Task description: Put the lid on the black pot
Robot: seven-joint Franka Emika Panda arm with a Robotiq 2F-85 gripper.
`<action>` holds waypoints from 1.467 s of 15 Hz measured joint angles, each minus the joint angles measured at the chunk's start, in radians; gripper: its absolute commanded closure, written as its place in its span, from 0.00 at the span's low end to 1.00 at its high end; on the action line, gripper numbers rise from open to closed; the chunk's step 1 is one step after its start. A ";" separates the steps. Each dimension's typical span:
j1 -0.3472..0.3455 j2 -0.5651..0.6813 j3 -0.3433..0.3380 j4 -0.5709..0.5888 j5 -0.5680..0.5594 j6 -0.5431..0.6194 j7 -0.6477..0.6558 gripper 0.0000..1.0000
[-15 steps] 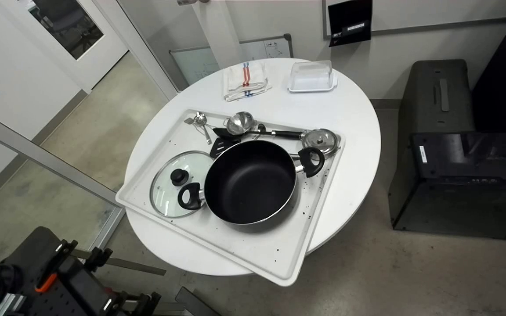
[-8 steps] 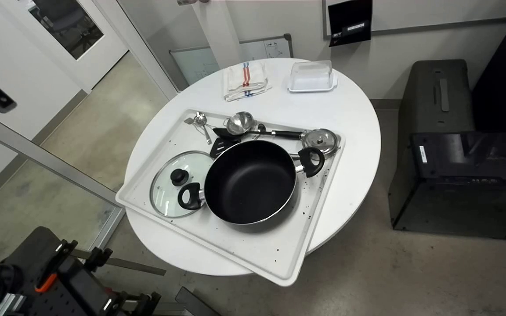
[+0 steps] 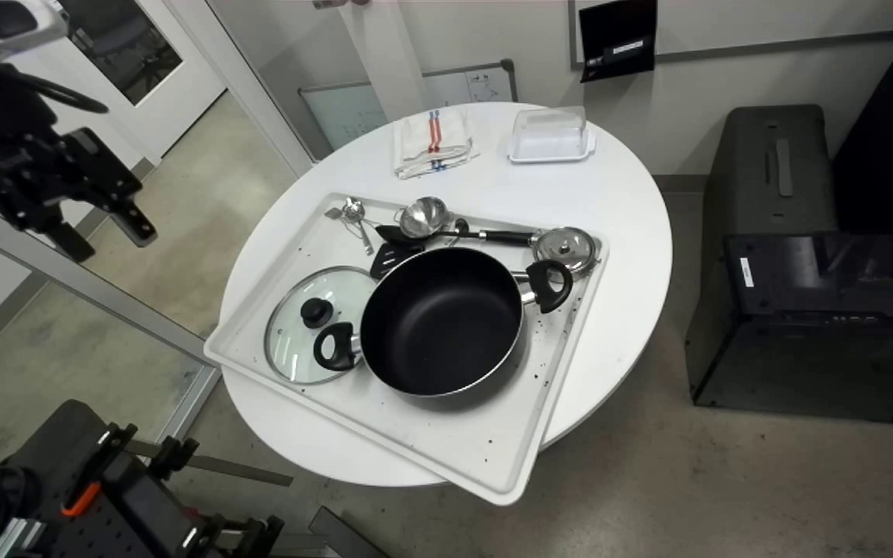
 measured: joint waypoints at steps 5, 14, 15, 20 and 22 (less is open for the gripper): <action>0.000 0.204 0.000 0.047 -0.063 0.115 -0.015 0.00; 0.006 0.574 -0.022 0.185 -0.226 0.284 -0.017 0.00; 0.011 0.613 -0.027 0.208 -0.240 0.293 -0.017 0.00; 0.050 0.775 -0.039 0.313 -0.271 0.309 -0.017 0.00; 0.067 0.822 -0.040 0.344 -0.271 0.310 -0.017 0.00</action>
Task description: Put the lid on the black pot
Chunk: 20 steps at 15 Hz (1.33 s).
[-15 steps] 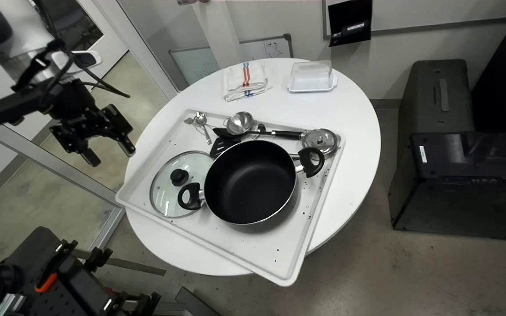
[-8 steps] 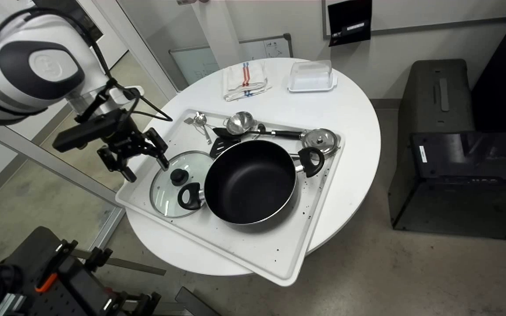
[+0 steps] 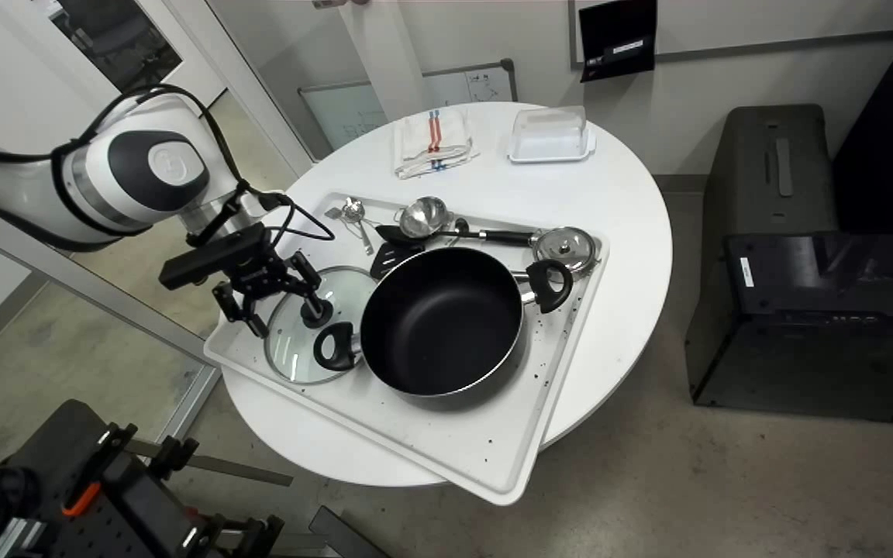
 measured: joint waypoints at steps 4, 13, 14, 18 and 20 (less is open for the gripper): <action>0.026 0.075 -0.008 0.054 -0.004 0.020 0.000 0.00; 0.074 0.193 -0.027 0.158 -0.012 0.114 0.000 0.00; 0.080 0.199 -0.027 0.165 -0.012 0.121 0.000 0.00; 0.096 0.212 -0.027 0.191 -0.012 0.126 0.000 0.41; 0.097 0.213 -0.027 0.197 -0.012 0.126 0.000 0.57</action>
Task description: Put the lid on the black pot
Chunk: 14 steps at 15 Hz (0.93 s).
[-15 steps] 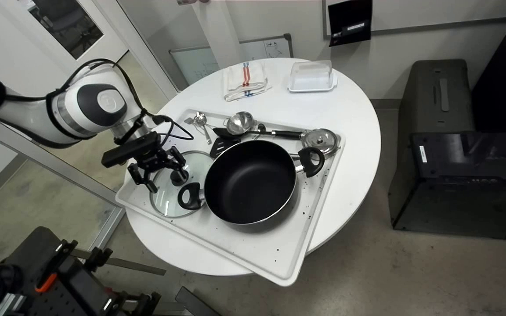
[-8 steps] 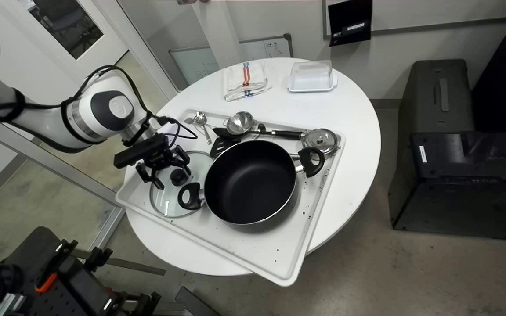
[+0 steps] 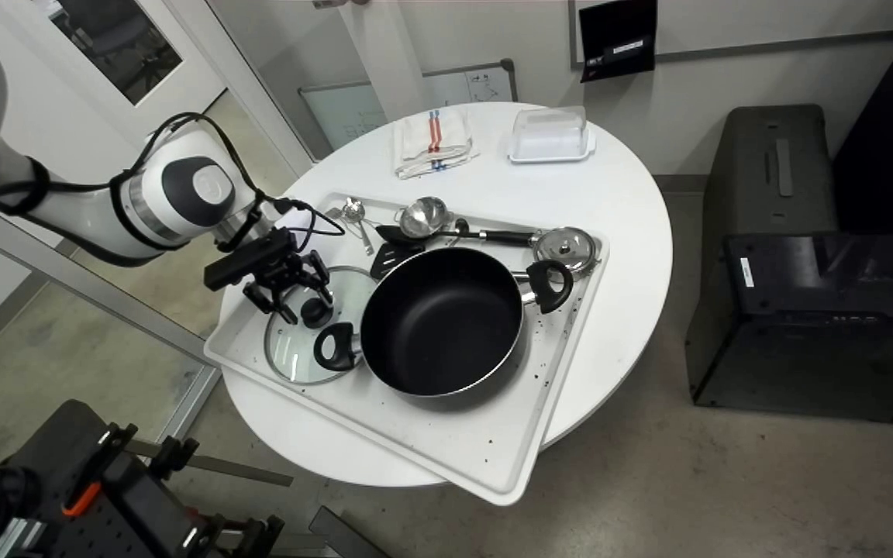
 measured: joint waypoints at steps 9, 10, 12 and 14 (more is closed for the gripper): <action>-0.001 -0.007 -0.002 0.010 0.000 -0.003 -0.003 0.75; -0.001 -0.007 -0.002 0.010 0.000 -0.003 -0.004 0.75; -0.001 -0.009 -0.002 0.009 0.000 -0.002 -0.004 0.75; -0.001 -0.014 -0.002 0.009 0.000 0.001 -0.004 0.75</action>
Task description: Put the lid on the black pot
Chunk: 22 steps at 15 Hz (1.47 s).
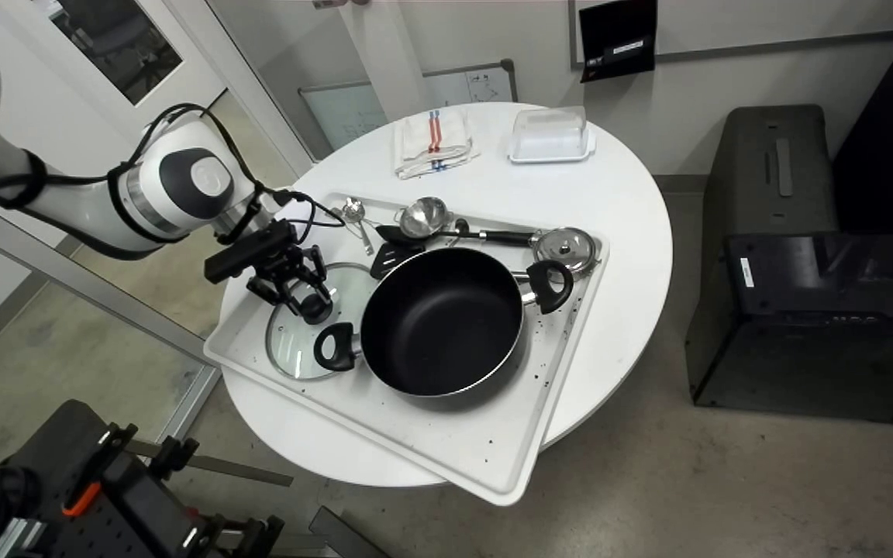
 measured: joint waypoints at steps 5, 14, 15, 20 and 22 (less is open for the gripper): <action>-0.001 -0.030 0.005 -0.010 0.000 0.000 0.000 0.75; -0.042 -0.136 0.053 -0.093 0.022 -0.005 -0.042 0.75; -0.051 -0.152 0.061 -0.105 0.028 -0.005 -0.051 0.75; -0.089 -0.232 0.087 -0.157 0.065 -0.010 -0.084 0.75; -0.094 -0.263 0.095 -0.172 0.077 -0.011 -0.089 0.75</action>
